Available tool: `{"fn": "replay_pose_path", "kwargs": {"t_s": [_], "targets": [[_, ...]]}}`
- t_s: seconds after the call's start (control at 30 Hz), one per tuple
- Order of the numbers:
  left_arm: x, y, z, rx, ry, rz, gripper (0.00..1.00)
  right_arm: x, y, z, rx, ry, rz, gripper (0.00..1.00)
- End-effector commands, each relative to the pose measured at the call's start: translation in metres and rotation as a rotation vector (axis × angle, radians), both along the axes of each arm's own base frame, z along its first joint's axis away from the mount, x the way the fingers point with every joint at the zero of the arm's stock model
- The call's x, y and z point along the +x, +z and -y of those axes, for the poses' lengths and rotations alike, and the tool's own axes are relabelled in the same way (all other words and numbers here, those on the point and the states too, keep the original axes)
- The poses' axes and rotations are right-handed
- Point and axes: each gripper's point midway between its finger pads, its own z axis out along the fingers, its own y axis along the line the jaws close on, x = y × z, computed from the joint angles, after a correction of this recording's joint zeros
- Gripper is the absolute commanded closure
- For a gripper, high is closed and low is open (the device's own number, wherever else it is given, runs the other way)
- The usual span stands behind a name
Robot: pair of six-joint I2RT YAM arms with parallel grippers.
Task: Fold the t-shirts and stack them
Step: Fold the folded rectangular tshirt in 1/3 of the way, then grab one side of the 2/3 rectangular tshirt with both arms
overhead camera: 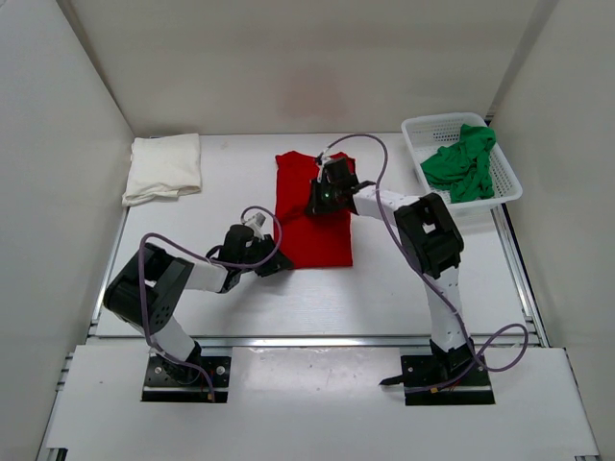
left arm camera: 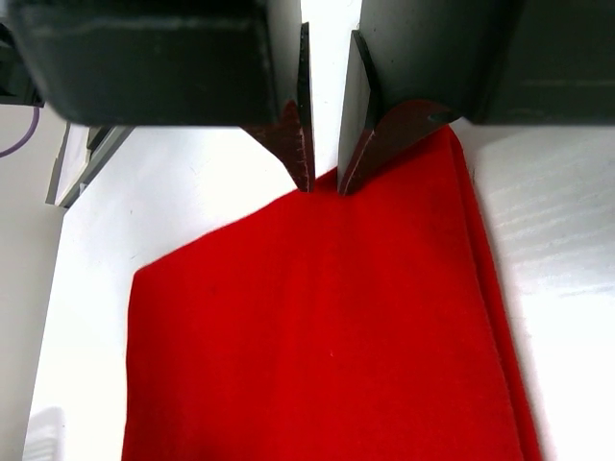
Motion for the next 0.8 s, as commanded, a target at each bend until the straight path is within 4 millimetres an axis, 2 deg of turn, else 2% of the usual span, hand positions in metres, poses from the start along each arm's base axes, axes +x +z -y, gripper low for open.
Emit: {"fn": "replay_pose_path", "kwargs": {"t_s": [0.0,0.03,0.07,0.1,0.13,0.17,0.23,0.27,0.3,0.33,0.37,0.4,0.47,0.6,0.67,0.7,0.73,0.77], "targets": [[-0.022,-0.009,-0.008,0.031,-0.029,-0.052,0.73,0.074,0.047,0.011,0.003,-0.097,0.161,1.0],[-0.023,-0.008,-0.008,0.033,-0.029,-0.054,0.73,0.081,0.052,0.017,0.009,-0.108,0.157,0.99],[-0.022,-0.003,-0.009,0.032,-0.019,-0.042,0.72,0.088,0.07,0.018,0.036,-0.114,0.173,1.0],[-0.021,0.004,-0.009,0.024,-0.017,-0.024,0.72,0.086,0.083,0.021,0.04,-0.113,0.192,1.0],[-0.019,0.012,-0.01,0.022,-0.011,-0.003,0.7,0.083,0.113,0.02,0.072,-0.11,0.234,1.0],[-0.018,0.014,-0.011,0.022,-0.012,0.003,0.69,0.071,0.099,0.025,0.047,-0.099,0.216,1.0],[-0.015,0.029,-0.014,0.023,-0.008,0.045,0.69,0.041,0.104,0.037,0.04,-0.096,0.225,1.0],[-0.014,0.029,-0.019,0.039,0.002,0.05,0.69,0.031,0.117,0.042,0.061,-0.103,0.236,1.0],[-0.014,0.033,-0.021,0.047,0.0,0.064,0.69,0.011,0.097,0.049,0.061,-0.1,0.184,1.0],[-0.014,0.036,-0.024,0.053,0.004,0.074,0.69,-0.013,0.088,0.057,0.078,-0.097,0.148,1.0],[-0.015,0.032,-0.034,0.074,0.019,0.069,0.69,-0.019,0.108,0.06,0.134,-0.105,0.193,1.0],[-0.017,0.03,-0.037,0.09,0.023,0.06,0.69,-0.044,0.079,0.07,0.13,-0.119,0.12,1.0],[-0.017,0.026,-0.049,0.115,0.054,0.068,0.69,-0.08,0.063,0.084,0.169,-0.121,0.074,1.0],[-0.022,0.018,-0.059,0.11,0.069,0.041,0.69,-0.113,0.045,0.099,0.164,-0.119,0.027,1.0],[-0.024,0.009,-0.061,0.133,0.068,0.024,0.67,-0.134,0.021,0.104,0.143,-0.109,-0.027,1.0],[-0.025,0.006,-0.063,0.137,0.07,0.017,0.65,-0.135,0.017,0.105,0.144,-0.114,-0.044,1.0],[-0.028,0.003,-0.063,0.13,0.068,0.003,0.63,-0.146,0.001,0.11,0.132,-0.114,-0.084,1.0],[-0.025,0.005,-0.063,0.125,0.069,0.009,0.6,-0.147,-0.001,0.111,0.136,-0.114,-0.089,1.0]]}}
